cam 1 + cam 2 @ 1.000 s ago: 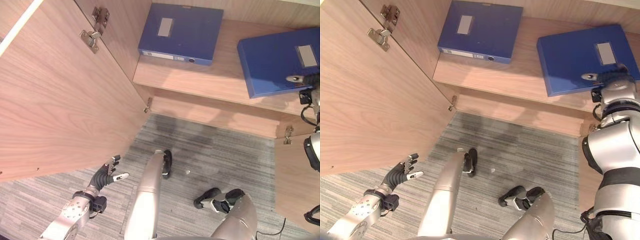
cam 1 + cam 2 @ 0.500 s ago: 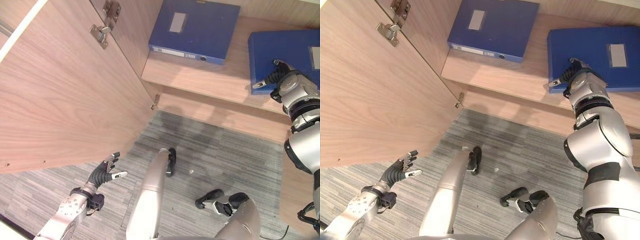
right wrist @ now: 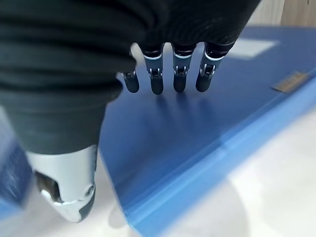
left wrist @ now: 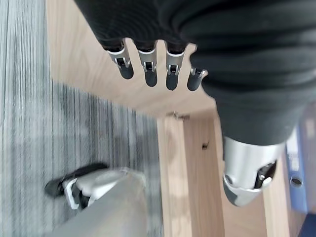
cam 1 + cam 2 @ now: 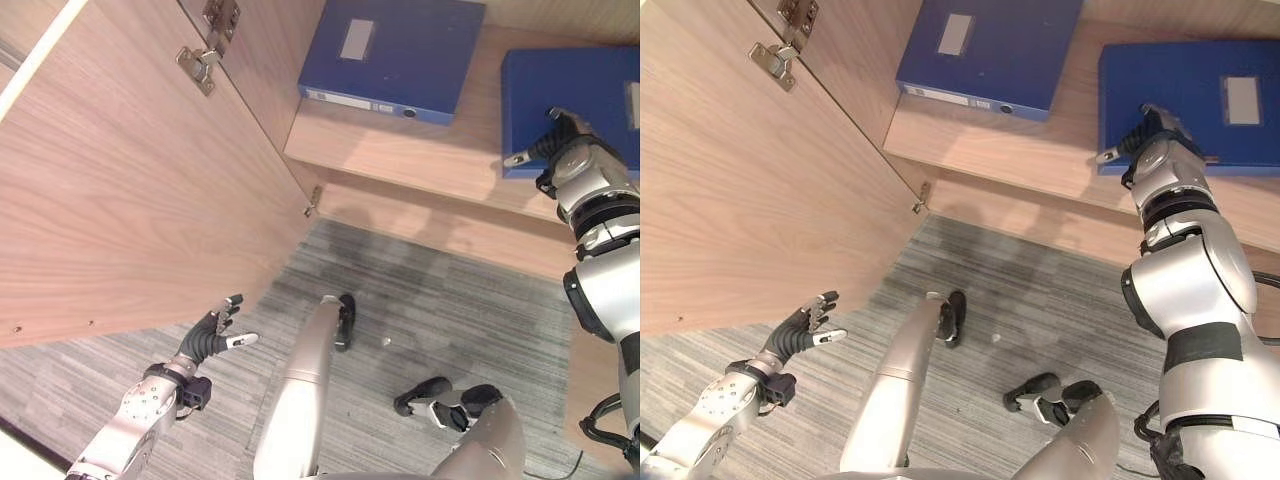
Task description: Put the empty folder in the office cabinet
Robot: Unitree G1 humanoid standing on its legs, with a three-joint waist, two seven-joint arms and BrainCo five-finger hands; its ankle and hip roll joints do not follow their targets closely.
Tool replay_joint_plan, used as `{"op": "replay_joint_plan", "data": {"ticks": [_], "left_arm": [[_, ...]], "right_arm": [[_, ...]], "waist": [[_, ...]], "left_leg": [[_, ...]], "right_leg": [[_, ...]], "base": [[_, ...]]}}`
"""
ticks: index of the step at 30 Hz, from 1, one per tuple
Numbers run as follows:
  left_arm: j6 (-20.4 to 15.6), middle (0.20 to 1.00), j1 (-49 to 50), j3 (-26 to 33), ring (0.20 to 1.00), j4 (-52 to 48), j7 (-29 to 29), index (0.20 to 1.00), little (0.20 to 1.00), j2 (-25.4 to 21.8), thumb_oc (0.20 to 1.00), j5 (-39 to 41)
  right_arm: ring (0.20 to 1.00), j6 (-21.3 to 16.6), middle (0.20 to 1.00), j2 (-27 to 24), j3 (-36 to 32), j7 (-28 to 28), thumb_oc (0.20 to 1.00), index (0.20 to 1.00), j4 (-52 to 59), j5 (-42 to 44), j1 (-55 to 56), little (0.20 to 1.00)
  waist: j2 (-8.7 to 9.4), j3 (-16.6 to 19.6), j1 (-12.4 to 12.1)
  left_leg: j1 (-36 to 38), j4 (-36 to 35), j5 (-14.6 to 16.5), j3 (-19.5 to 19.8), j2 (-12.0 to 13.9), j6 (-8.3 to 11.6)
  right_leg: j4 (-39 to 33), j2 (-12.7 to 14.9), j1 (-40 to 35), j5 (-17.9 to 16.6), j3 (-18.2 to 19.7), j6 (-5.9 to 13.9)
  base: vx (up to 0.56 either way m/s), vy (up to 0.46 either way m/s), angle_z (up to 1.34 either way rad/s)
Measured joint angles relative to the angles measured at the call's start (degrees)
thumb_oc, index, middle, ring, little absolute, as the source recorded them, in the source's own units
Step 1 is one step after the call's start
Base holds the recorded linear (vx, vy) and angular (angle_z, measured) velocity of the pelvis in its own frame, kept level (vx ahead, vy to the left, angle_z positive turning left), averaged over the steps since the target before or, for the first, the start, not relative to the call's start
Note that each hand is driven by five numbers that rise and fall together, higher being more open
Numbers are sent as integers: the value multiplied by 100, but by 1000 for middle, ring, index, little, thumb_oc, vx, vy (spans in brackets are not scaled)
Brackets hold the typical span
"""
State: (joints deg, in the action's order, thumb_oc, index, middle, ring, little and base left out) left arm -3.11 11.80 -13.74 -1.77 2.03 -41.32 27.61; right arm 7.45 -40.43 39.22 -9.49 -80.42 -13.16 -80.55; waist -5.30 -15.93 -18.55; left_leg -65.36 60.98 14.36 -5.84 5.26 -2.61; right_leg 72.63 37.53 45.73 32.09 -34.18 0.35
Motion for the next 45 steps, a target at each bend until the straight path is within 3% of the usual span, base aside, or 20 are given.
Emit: {"op": "replay_joint_plan", "data": {"ticks": [3, 4, 6, 10, 18, 20, 23, 24, 27, 31, 34, 37, 40, 45], "left_arm": [[-153, 1000, 23, -16, 1000, 9, 205, 1000, 1000, -3, 1000, -6], [-157, 1000, -11, -27, 1000, 28, 224, 1000, 1000, 2, 1000, -6], [-231, 1000, -10, 53, 1000, 68, 372, 1000, 1000, 0, 1000, -34], [-261, 1000, -40, 133, 1000, 126, 424, 1000, 1000, -3, 1000, -229], [-261, 1000, -30, 288, 1000, 141, 481, 1000, 1000, -39, 1000, -339], [-261, 1000, -33, 281, 1000, 158, 506, 1000, 1000, -12, 1000, -342], [-261, 1000, -69, 250, 1000, 273, 623, 1000, 1000, 78, 1000, -349], [-258, 1000, -123, 245, 1000, 298, 631, 1000, 1000, 72, 1000, -356], [-298, 1000, -285, 235, 1000, 460, 666, 1000, 1000, 82, 1000, -449], [-302, 1000, -309, 250, 1000, 522, 758, 1000, 1000, 206, 1000, -521], [-318, 1000, -229, 247, 1000, 541, 837, 1000, 1000, 461, 1000, -667], [-347, 1000, -196, 197, 1000, 489, 876, 1000, 1000, 774, 1000, -671], [-400, 1000, -236, 83, 1000, 504, 985, 1000, 1000, 762, 1000, -669], [-406, 1000, -255, -147, 1000, 517, 1008, 1000, 1000, 688, 1000, -668]], "right_arm": [[1000, 11, 1000, -448, 794, -541, 1000, 1000, 654, -803, -174, 1000], [1000, 22, 1000, -473, 825, -682, 1000, 1000, 658, -970, -213, 1000], [1000, 323, 1000, -491, 1651, -944, 1000, 1000, 1082, -2087, -245, 1000], [1000, 449, 1000, -466, 2347, -1012, 1000, 1000, 1290, -3706, -749, 1000], [1000, 698, 1000, -452, 2263, -1081, 1000, 1000, 1016, -4047, -986, 1000], [1000, 753, 1000, -490, 1903, -1246, 1000, 1000, 1229, -4050, -935, 1000], [1000, 1183, 1000, -717, 805, -1981, 1000, 1000, 2719, -4044, -441, 1000], [1000, 1313, 1000, -730, 786, -2130, 1000, 1000, 2791, -4037, -448, 1000], [1000, 1593, 1000, -848, -812, -2716, 1000, 1000, 3994, -3827, 44, 1000], [1000, 1659, 1000, -810, -1960, -3228, 1000, 1000, 5355, -3728, 1322, 1000], [1000, 1685, 1000, -190, -2887, -3460, 1000, 1000, 6080, -3667, 3345, 1000], [1000, 1530, 1000, 556, -3270, -3578, 1000, 1000, 6385, -3530, 5193, 1000], [1000, 1532, 1000, 652, -3073, -3610, 1000, 1000, 5956, -3289, 5167, 1000], [1000, 1370, 1000, 758, -2279, -3753, 1000, 1000, 5473, -3283, 4802, 1000]], "waist": [[-45, -22, -79], [-43, -27, -63], [17, -69, 68], [70, -105, 78], [122, -130, 122], [129, -127, 207], [147, -107, 382], [149, -106, 426], [150, -102, 621], [154, -97, 769], [156, -88, 953], [160, -80, 1218], [166, -68, 1416], [216, -46, 1301]], "left_leg": [[-157, 14, -10, 60, -38, 9], [-189, 34, -8, 68, -40, 5], [-210, 35, 6, 67, -40, -10], [-353, 99, 4, 132, -14, -9], [-351, 119, 9, 142, -38, -24], [-346, 119, 8, 142, -35, -23], [-329, 124, 3, 128, -20, -32], [-325, 123, 3, 117, -8, -32], [-308, 120, 3, 95, 11, -32], [-245, 114, 21, 2, 53, -57], [-263, 138, 44, -24, 111, -64], [-396, 197, 62, -89, 175, -83], [-259, 171, 78, -141, 260, -109], [700, -578, -102, -201, 303, 23]], "right_leg": [[23, 29, 47, 21, -126, 8], [19, 29, 51, 21, -143, 7], [-1, 22, 64, 13, -148, 23], [37, -18, 153, 20, -174, 10], [25, -9, 129, 5, -167, 27], [25, -9, 128, 5, -168, 27], [3, -34, 139, -4, -140, 29], [2, -33, 139, -7, -142, 30], [0, -40, 167, -5, -101, 25], [-7, -54, 238, -26, 46, 12], [-4, -112, 321, -41, 119, -6], [27, -128, 521, -63, 203, -16], [-48, -205, 455, -132, 262, -13], [-828, -528, -393, -440, 114, 71]], "base": [[8, -1, 11], [18, 4, 9], [18, -15, -2], [20, -19, -1], [1, 0, 1], [0, 0, 0], [7, 22, -4], [15, 35, -5], [17, 51, -3], [14, 37, -9], [17, 37, -13], [16, 33, -14], [-22, 14, -15], [-20, 5, -11]]}}
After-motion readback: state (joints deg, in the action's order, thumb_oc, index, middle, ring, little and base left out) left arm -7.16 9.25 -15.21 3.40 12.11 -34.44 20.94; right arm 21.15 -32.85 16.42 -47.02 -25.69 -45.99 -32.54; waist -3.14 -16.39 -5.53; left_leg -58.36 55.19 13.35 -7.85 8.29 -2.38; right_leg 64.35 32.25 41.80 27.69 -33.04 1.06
